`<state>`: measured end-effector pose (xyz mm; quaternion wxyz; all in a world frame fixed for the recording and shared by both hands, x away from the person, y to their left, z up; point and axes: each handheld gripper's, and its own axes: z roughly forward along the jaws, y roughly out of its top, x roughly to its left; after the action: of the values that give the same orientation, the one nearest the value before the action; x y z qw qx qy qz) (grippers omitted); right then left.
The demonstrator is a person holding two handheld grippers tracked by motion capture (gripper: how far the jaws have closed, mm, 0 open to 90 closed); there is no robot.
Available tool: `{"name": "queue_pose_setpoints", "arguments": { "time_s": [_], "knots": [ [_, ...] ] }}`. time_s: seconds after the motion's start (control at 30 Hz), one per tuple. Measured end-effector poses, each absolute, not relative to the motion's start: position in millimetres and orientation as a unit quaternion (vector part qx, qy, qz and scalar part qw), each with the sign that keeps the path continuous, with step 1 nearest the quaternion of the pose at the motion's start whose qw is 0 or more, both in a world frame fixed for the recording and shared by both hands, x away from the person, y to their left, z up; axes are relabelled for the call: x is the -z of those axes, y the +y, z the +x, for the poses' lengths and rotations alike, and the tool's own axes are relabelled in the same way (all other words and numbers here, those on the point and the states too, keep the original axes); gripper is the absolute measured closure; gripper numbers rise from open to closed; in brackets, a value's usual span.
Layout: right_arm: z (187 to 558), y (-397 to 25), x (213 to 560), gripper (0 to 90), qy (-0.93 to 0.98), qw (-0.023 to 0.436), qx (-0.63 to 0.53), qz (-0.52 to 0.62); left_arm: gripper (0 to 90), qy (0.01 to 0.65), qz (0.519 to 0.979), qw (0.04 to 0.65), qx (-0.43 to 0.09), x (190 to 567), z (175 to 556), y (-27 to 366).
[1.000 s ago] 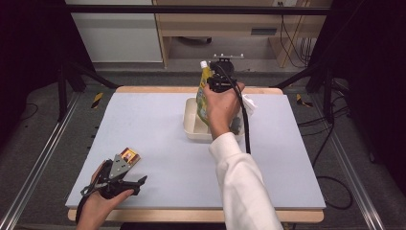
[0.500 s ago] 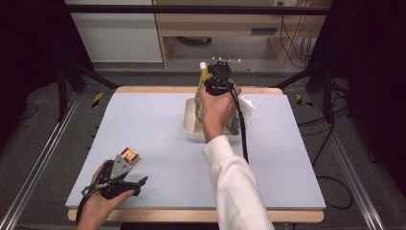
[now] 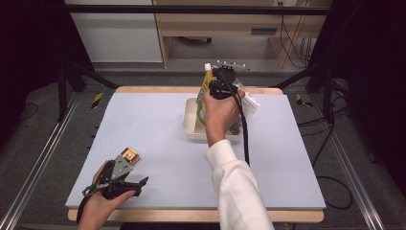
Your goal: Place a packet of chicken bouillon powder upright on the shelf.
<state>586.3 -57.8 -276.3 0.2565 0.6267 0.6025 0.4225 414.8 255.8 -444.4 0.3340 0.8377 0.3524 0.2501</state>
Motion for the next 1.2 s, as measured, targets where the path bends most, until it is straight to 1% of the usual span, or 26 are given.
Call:
{"name": "queue_pose_setpoints", "arguments": {
  "time_s": [0.27, 0.53, 0.83, 1.0, 1.2],
  "knots": [
    [588, -56, 278, 90.0, 0.599, 0.262, -0.422, 0.628, 10.6, 0.353, 0.838, 0.335, -0.248, 445, 415, 256],
    [584, -50, 282, 90.0, 0.61, 0.283, -0.412, 0.614, 10.6, 0.346, 0.843, 0.328, -0.249, 445, 415, 255],
    [581, -50, 282, 90.0, 0.608, 0.292, -0.411, 0.613, 10.6, 0.347, 0.843, 0.328, -0.249, 445, 415, 255],
    [581, -55, 280, 90.0, 0.601, 0.292, -0.414, 0.618, 10.6, 0.348, 0.842, 0.329, -0.249, 445, 415, 256],
    [583, -51, 286, 90.0, 0.606, 0.289, -0.41, 0.617, 10.6, 0.347, 0.843, 0.328, -0.249, 444, 415, 255]
  ]
}}
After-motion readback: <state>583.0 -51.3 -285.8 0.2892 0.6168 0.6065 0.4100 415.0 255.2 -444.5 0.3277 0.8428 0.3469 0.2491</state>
